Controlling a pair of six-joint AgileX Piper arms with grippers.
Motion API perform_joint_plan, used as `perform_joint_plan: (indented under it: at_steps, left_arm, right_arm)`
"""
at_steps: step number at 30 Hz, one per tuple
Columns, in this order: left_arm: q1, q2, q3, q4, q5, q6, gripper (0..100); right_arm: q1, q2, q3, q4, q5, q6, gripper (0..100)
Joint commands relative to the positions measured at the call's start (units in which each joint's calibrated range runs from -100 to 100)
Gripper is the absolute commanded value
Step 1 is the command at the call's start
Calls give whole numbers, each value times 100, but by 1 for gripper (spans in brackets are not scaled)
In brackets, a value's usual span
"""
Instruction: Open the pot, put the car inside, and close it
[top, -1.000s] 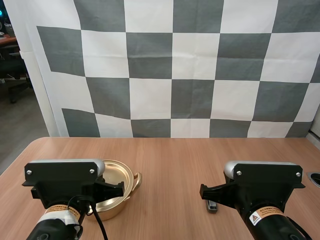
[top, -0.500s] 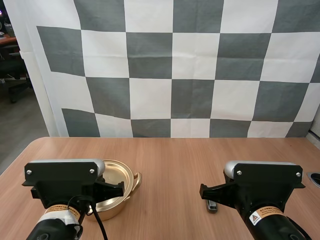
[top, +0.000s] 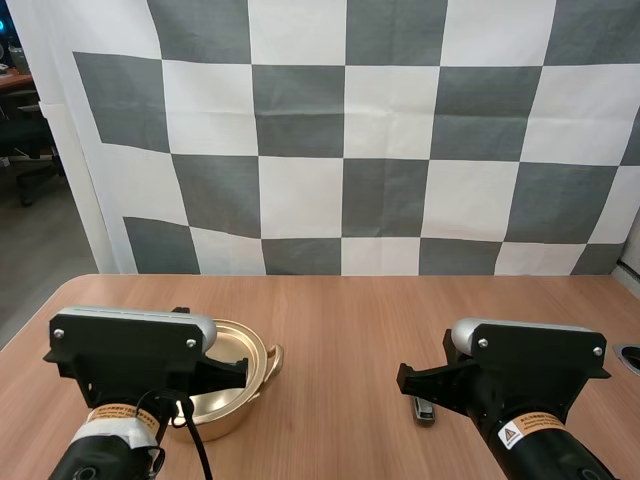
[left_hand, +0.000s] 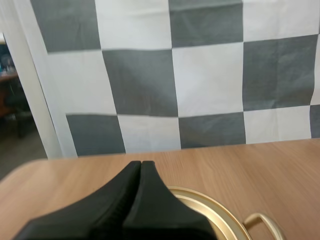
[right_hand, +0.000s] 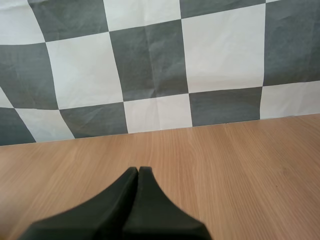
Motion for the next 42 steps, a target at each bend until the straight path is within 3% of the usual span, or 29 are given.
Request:
perform_joint_plan:
  at_steps: [1, 3, 6, 8, 11, 18, 26, 30, 33, 42]
  left_arm:
    - [2, 0, 0, 1797, -2495, 284, 0]
    - [2, 0, -111, 2010, -3366, 275, 0]
    - [10, 0, -720, 897, -3169, 64, 0]
    - [10, 0, -1370, -275, -1669, 31, 0]
    - [10, 347, -2320, -1124, 843, 31, 2]
    - [10, 1590, -3499, -1137, 4588, 84, 13]
    - [10, 3383, -3730, -1647, 8411, 324, 14]
    - [10, 4000, -3741, -2215, 8411, 1202, 14]
    - [10, 4031, -3822, -2199, 8411, 1577, 14]
    - [10, 3759, -4128, -1715, 8411, 1288, 14]
  right_arm:
    - [1, 0, 0, -83, 7, 3, 0]
    - [1, 0, 0, -147, 7, 3, 0]
    - [1, 0, 0, -321, -6, 3, 0]
    - [1, 0, 0, -431, -268, 3, 0]
    - [1, 0, 0, -564, -1354, 3, 0]
    - [1, 0, 0, -1418, -3548, 3, 0]
    - [1, 0, 0, -1406, -3812, -150, 0]
    - [1, 0, 0, -1406, -3812, -150, 0]
    - [1, 0, 0, -1406, -3812, -150, 0]
    - [1, 0, 0, -1406, -3812, -150, 0]
